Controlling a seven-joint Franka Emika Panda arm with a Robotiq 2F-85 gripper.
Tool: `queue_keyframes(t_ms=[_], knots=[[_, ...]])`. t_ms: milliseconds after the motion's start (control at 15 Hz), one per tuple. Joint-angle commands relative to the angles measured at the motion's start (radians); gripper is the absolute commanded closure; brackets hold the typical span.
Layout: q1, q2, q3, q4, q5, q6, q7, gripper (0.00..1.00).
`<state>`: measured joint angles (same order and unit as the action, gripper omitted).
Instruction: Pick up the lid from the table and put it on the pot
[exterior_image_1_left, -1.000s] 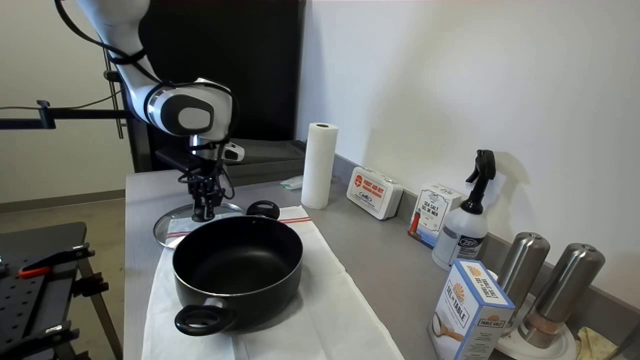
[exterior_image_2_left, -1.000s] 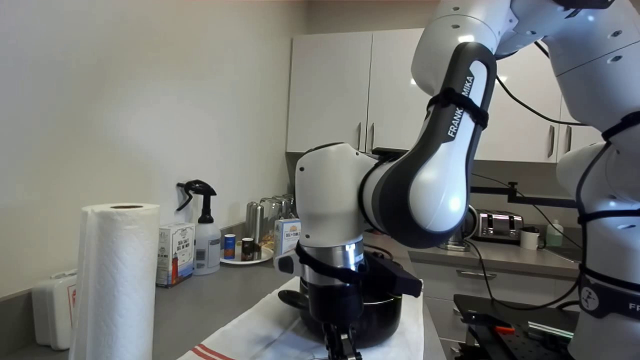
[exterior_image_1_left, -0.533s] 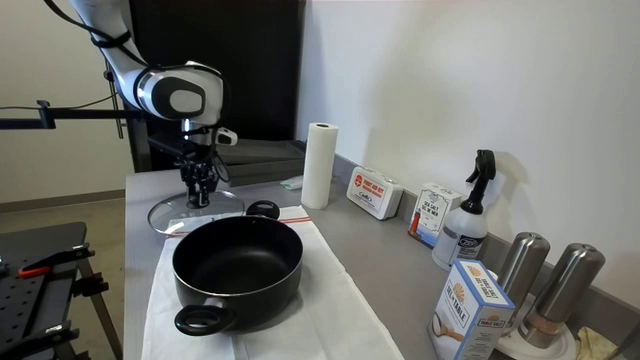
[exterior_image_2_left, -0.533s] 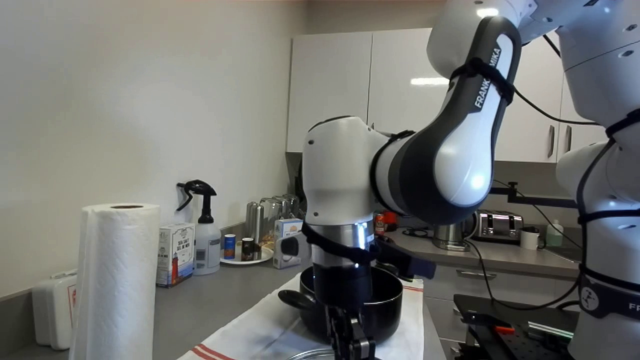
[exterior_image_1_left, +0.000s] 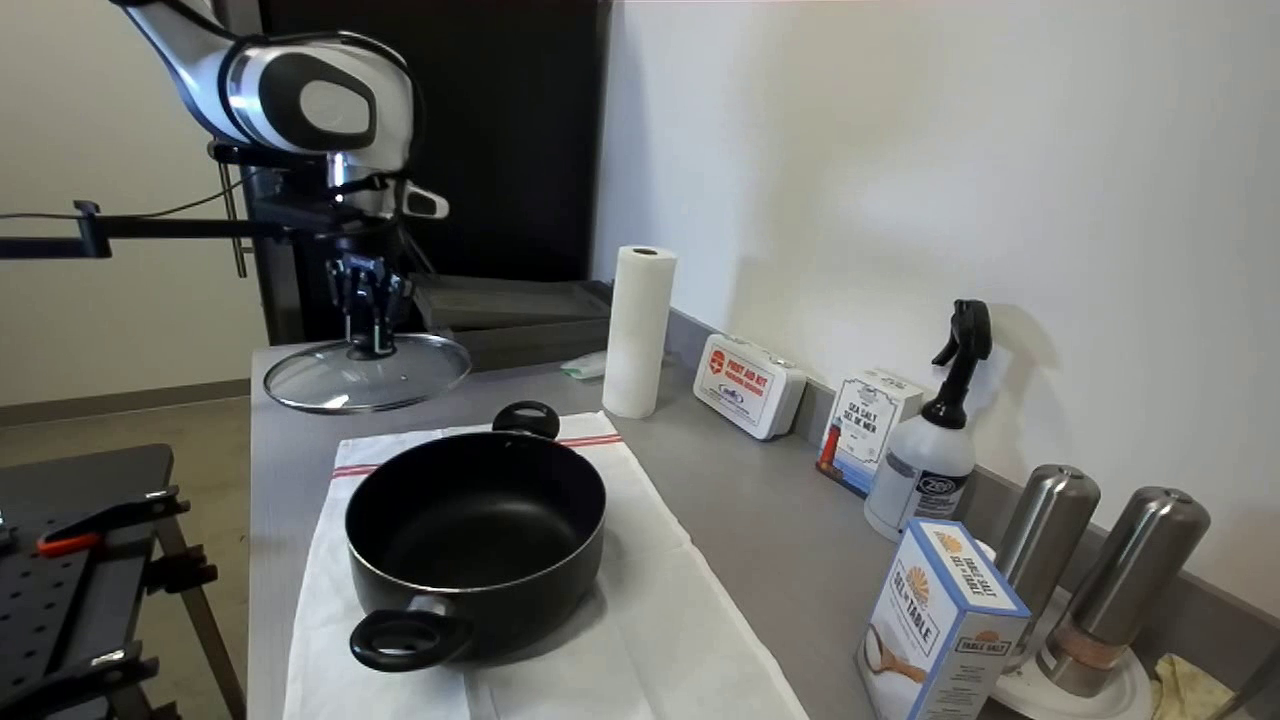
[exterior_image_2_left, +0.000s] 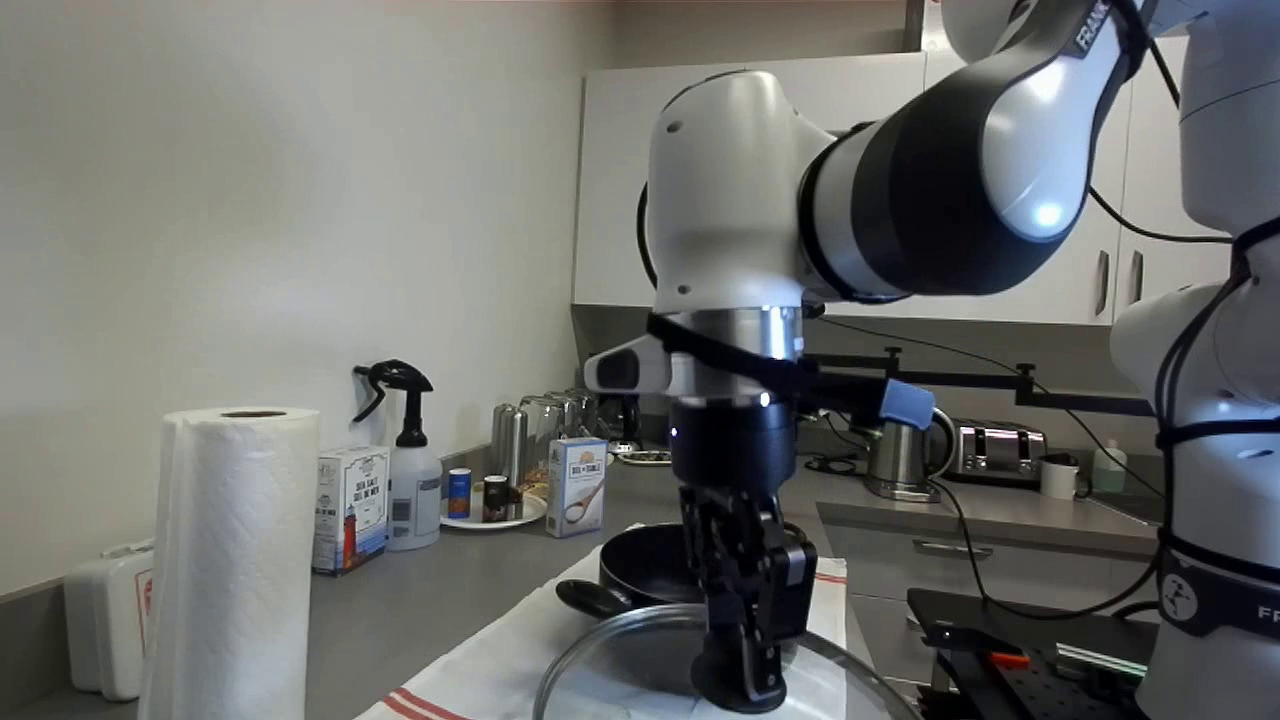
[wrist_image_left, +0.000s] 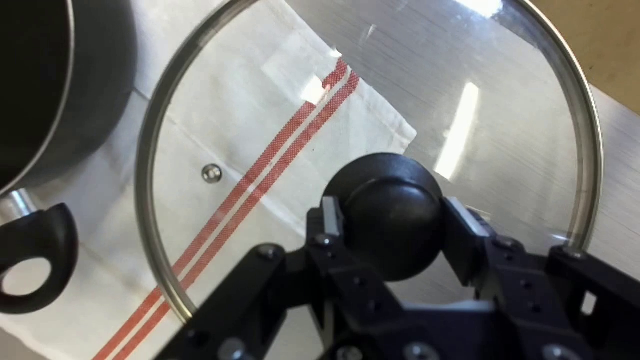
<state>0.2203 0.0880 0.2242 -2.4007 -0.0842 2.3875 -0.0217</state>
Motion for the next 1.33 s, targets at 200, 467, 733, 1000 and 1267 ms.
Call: queue_keyframes(t_ms=[200, 467, 733, 1000, 1267], knots=[[-0.040, -0.168, -0.043, -0.012, 0.012, -0.089, 0.016, 0.75], [-0.086, -0.184, -0.090, -0.009, 0.018, -0.097, 0.017, 0.75], [-0.131, -0.176, -0.135, -0.007, 0.034, -0.090, 0.011, 0.75], [-0.171, -0.165, -0.176, -0.001, 0.055, -0.090, 0.010, 0.75], [-0.206, -0.159, -0.212, -0.003, 0.071, -0.089, 0.013, 0.75]])
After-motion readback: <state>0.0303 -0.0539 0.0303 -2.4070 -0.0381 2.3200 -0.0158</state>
